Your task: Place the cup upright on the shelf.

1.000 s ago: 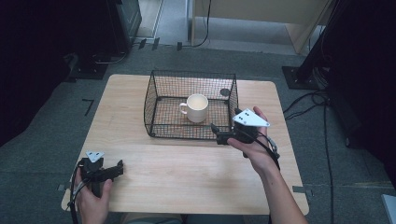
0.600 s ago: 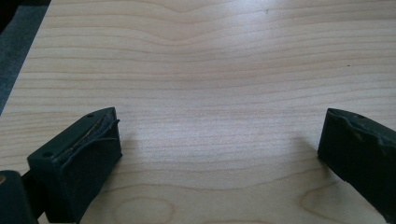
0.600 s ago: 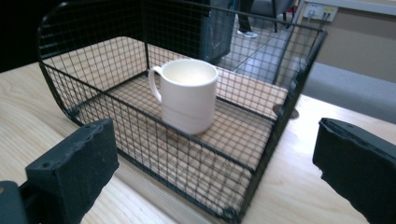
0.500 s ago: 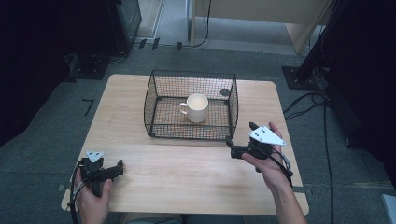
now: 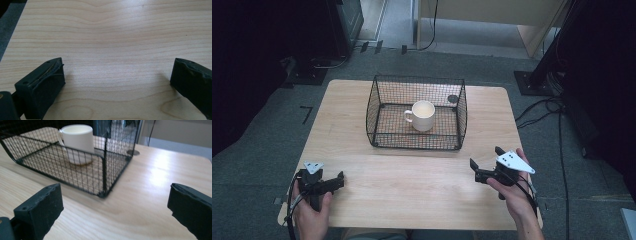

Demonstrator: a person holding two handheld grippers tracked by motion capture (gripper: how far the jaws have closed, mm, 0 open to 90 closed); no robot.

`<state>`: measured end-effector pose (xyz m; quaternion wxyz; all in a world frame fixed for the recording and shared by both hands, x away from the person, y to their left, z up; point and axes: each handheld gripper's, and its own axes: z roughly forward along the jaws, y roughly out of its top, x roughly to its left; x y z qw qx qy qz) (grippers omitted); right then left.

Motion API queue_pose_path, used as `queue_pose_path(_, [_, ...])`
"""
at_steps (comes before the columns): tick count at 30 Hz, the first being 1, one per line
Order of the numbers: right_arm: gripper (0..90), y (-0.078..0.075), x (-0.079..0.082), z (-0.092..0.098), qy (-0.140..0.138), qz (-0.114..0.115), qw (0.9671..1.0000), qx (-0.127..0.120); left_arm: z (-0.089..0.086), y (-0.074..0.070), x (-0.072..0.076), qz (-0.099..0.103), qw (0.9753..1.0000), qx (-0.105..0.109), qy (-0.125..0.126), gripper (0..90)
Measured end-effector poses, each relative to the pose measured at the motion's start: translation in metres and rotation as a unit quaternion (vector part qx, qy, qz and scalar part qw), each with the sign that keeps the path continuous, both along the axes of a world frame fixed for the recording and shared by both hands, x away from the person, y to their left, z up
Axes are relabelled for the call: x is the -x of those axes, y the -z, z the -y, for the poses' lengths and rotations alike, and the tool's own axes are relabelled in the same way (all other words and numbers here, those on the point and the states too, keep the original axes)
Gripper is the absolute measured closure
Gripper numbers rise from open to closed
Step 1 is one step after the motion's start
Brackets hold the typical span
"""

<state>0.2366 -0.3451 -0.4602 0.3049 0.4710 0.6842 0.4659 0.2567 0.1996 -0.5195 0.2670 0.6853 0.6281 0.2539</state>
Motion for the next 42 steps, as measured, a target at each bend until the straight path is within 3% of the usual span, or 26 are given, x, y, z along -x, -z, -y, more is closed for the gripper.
queue_pose_path(7, [0.0,0.024,0.011,0.018,0.023,-0.022,0.9995,0.007,0.000,0.000,0.000,0.000,1.0000,0.000,0.000,0.0])
queue_pose_path(17, [0.0,0.047,0.025,0.042,0.053,-0.049,0.9972,0.023,0.000,0.000,0.000,0.000,1.0000,0.000,0.000,0.0])
queue_pose_path(26, [0.0,0.061,0.032,0.058,0.075,-0.075,0.9935,0.041,0.000,0.000,0.000,0.000,1.0000,0.000,0.000,0.0])
queue_pose_path(29, [0.0,0.061,0.034,0.064,0.080,-0.079,0.9929,0.038,0.000,0.000,0.000,0.000,1.0000,0.000,0.000,0.0])
queue_pose_path(32, [0.0,0.062,0.033,0.069,0.086,-0.100,0.9903,0.043,0.000,0.000,0.000,0.000,1.0000,0.000,-0.001,0.0])
queue_pose_path(35, [0.0,0.064,0.033,0.074,0.100,-0.119,0.9853,0.071,0.000,0.000,0.000,0.000,1.0000,0.000,0.000,0.0])
queue_pose_path(37, [0.0,0.064,0.032,0.076,0.106,-0.129,0.9831,0.076,0.000,0.000,0.000,0.000,1.0000,0.000,0.000,0.0])
queue_pose_path(42, [0.0,0.067,0.027,0.075,0.089,-0.169,0.9787,0.076,0.000,0.000,0.000,0.000,1.0000,0.000,-0.001,0.0])
